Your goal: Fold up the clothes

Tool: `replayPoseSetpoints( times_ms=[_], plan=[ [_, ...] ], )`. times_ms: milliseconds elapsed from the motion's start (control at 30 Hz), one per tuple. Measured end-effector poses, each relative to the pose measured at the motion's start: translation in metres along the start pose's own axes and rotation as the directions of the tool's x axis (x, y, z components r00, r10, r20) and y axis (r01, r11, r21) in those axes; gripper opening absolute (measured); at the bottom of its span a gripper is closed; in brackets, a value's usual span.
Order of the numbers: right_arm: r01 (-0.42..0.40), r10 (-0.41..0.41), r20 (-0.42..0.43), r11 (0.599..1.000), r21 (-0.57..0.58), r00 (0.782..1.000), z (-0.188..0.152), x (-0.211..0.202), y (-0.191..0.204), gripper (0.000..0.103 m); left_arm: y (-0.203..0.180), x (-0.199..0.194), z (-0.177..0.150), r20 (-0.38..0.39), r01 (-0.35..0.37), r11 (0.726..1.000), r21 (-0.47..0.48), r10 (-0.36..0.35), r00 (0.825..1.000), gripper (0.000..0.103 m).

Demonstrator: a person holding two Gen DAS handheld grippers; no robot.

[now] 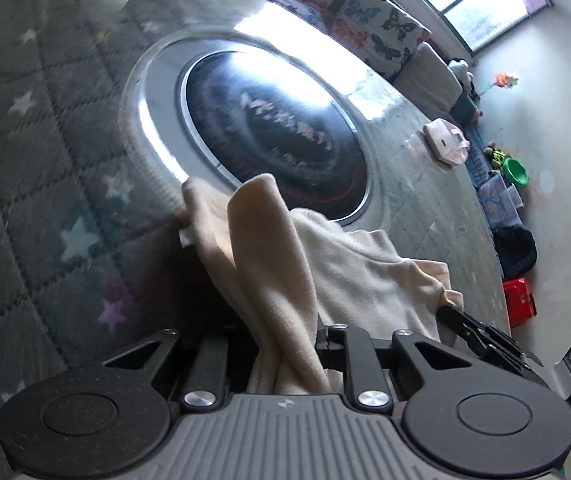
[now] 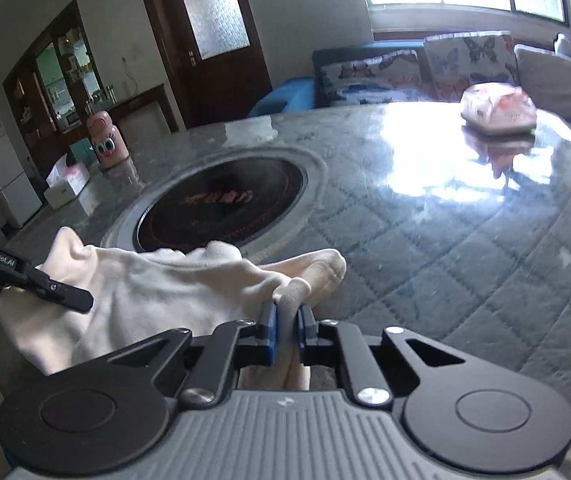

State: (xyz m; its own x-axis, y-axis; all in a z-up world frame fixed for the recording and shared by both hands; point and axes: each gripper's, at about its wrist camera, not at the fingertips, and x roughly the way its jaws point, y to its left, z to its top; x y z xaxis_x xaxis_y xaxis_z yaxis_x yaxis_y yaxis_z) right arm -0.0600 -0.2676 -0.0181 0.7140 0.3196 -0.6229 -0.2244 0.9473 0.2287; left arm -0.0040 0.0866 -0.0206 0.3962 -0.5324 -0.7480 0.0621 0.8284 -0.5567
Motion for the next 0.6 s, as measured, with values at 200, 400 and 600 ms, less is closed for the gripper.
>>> replayPoseSetpoints(
  times_ms=[200,400,600],
  plan=[
    [0.036,-0.034,0.065,0.999,-0.029,0.997,0.014,-0.028,-0.001,0.008,-0.039,0.005,0.015,0.0,0.026,0.995,0.097,-0.026,1.0,0.017],
    [0.145,-0.14,0.121,0.989,-0.033,0.983,0.031,-0.057,-0.023,0.008,-0.09,0.031,0.027,-0.027,0.068,0.981,0.184,-0.064,0.998,0.017],
    [0.269,-0.264,0.171,0.963,-0.007,0.949,0.048,-0.089,-0.058,0.008,-0.149,0.063,0.036,-0.053,0.115,0.957,0.267,-0.105,0.993,0.017]
  ],
)
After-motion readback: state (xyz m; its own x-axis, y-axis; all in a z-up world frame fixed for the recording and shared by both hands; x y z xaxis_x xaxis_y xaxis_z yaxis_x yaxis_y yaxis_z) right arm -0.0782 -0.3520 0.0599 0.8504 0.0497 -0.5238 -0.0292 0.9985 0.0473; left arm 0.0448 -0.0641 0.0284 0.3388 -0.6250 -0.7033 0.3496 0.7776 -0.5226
